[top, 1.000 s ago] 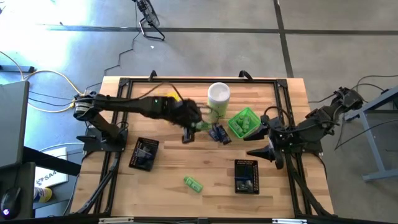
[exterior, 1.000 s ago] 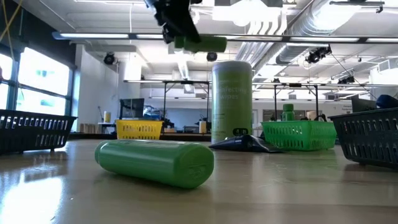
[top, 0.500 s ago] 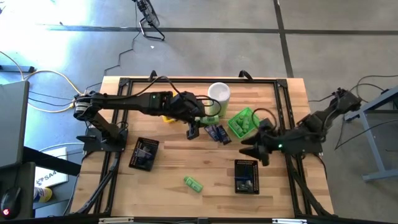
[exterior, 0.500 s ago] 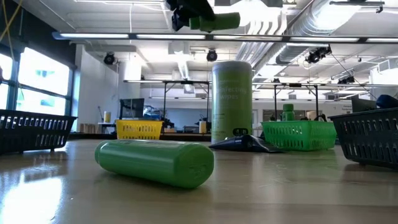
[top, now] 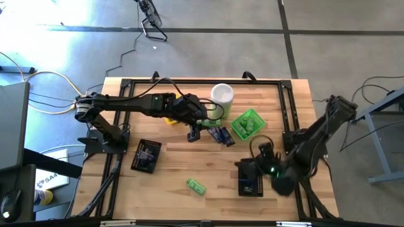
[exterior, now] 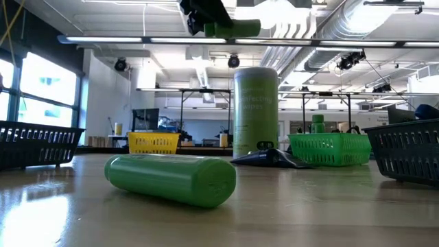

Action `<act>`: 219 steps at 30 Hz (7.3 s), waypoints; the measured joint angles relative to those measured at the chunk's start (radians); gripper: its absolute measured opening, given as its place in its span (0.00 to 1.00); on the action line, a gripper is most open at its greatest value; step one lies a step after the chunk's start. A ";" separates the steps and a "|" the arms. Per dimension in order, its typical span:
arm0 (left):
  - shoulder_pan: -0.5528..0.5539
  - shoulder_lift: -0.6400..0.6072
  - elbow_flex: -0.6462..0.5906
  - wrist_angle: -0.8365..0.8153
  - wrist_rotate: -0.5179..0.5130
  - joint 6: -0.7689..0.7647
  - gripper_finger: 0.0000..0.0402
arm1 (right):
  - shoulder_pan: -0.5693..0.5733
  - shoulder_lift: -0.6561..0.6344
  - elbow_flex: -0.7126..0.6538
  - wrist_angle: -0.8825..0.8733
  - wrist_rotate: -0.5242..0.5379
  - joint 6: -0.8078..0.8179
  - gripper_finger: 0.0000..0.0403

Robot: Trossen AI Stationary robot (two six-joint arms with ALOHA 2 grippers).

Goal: Pick & Place Travel size toiletries
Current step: Put the shampoo bottle bottle into the green bin, then put the shave cream into the left black bin

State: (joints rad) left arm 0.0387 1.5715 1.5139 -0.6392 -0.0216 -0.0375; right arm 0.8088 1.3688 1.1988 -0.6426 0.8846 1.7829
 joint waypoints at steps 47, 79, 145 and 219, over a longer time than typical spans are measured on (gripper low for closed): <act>0.000 0.001 0.000 0.039 0.003 0.029 0.43 | -0.129 -0.142 -0.603 0.457 0.393 0.334 0.60; 0.000 0.001 0.000 0.035 0.001 0.008 0.43 | -0.673 -0.043 -0.722 1.614 -0.586 -0.610 0.60; 0.000 0.001 0.094 -0.114 -0.022 0.006 0.69 | -0.740 0.054 -0.606 1.618 -0.631 -0.654 0.28; 0.000 0.000 0.174 -0.307 -0.048 -0.020 0.69 | -0.739 -0.677 -0.609 0.314 -0.502 -0.815 0.47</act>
State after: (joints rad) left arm 0.0391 1.5719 1.6878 -0.9461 -0.0700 -0.0577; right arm 0.0702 0.6914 0.5900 -0.3290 0.3827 0.9675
